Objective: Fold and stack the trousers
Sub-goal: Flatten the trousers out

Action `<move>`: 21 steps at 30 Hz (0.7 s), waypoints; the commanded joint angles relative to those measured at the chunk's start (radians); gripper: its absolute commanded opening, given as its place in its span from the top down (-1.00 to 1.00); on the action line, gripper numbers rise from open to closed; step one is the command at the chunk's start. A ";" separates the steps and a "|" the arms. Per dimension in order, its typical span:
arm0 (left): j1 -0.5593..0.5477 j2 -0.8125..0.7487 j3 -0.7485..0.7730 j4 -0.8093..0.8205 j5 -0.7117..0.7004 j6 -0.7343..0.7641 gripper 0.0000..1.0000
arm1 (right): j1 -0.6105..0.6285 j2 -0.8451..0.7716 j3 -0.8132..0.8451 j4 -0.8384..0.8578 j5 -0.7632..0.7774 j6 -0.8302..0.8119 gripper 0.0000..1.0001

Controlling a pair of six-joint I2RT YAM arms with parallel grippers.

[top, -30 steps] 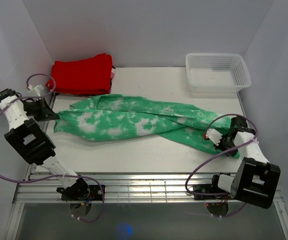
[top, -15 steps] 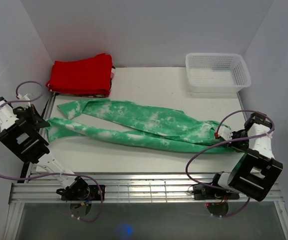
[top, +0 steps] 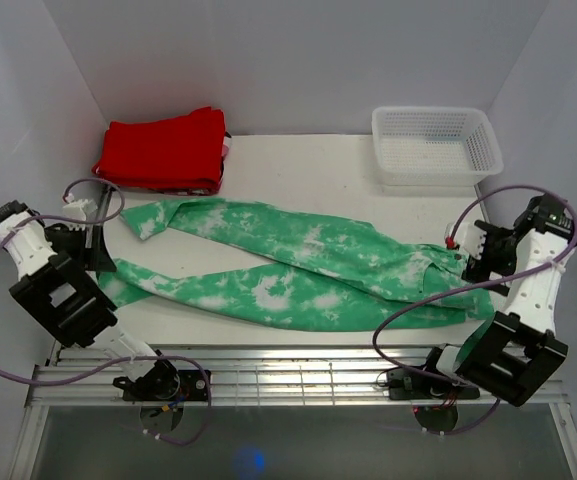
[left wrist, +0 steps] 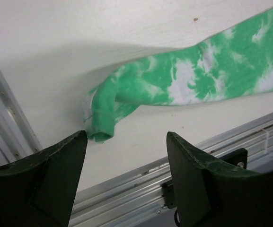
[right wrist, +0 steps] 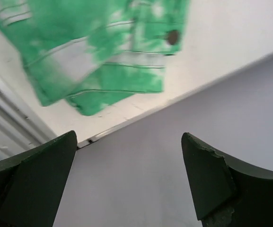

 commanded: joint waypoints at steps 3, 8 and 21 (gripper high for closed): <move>-0.146 -0.195 -0.028 0.144 0.081 0.037 -0.59 | -0.004 0.113 0.244 -0.104 -0.208 0.194 -0.95; -0.279 -0.201 -0.065 0.368 0.029 -0.087 -0.61 | 0.027 0.220 0.268 -0.103 -0.246 0.385 -0.98; -0.340 0.118 0.062 0.379 -0.003 -0.133 -0.62 | 0.065 0.118 -0.004 -0.104 -0.220 0.204 -0.99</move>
